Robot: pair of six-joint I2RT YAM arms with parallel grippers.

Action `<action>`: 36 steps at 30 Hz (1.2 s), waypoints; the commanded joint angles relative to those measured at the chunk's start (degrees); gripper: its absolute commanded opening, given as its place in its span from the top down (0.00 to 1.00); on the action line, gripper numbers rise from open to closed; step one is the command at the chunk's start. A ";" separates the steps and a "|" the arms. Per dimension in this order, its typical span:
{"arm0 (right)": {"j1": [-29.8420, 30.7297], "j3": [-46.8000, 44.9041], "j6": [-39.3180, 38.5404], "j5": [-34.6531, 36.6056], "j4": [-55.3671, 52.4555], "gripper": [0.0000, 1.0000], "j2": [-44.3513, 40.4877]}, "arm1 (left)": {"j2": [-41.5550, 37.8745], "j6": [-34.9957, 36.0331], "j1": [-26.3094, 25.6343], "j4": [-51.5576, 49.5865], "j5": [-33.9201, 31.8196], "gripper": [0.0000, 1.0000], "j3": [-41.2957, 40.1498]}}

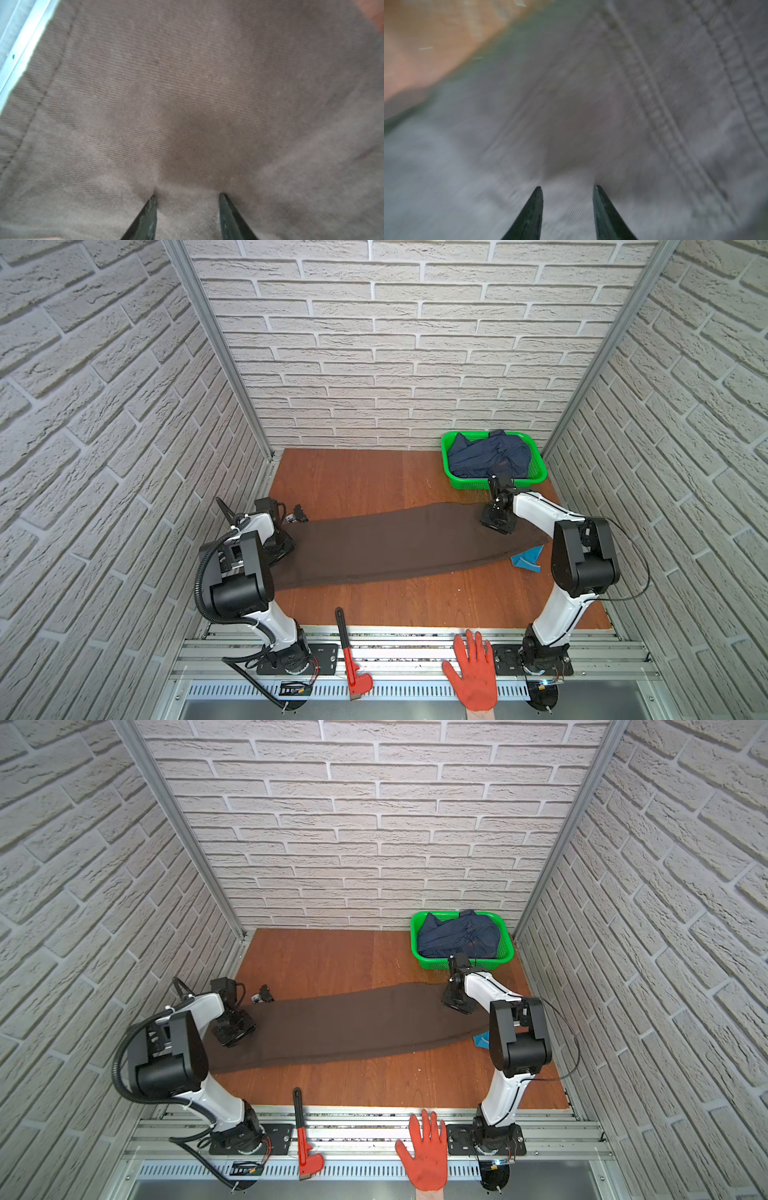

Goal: Fold and stack the trousers
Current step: Rotate the trousers at the center of the table.

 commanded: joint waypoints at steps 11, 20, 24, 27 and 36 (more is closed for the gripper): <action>-8.40 -7.50 8.08 1.78 2.35 0.59 0.92 | 5.57 1.02 -1.92 2.19 1.74 0.51 4.06; -9.14 -14.31 13.30 6.42 -0.07 0.59 -5.16 | 7.61 1.67 -2.93 2.15 3.24 0.49 6.76; -10.41 -17.74 13.45 6.86 1.01 0.59 -8.22 | 6.81 2.53 -2.91 1.41 3.47 0.48 7.06; -10.29 -16.66 10.95 5.03 0.99 0.60 -9.26 | 3.44 3.19 -2.91 0.12 3.59 0.43 7.48; -2.47 -8.45 1.70 1.41 -0.96 0.59 -15.22 | -11.39 7.85 -1.51 -8.97 0.97 0.25 15.68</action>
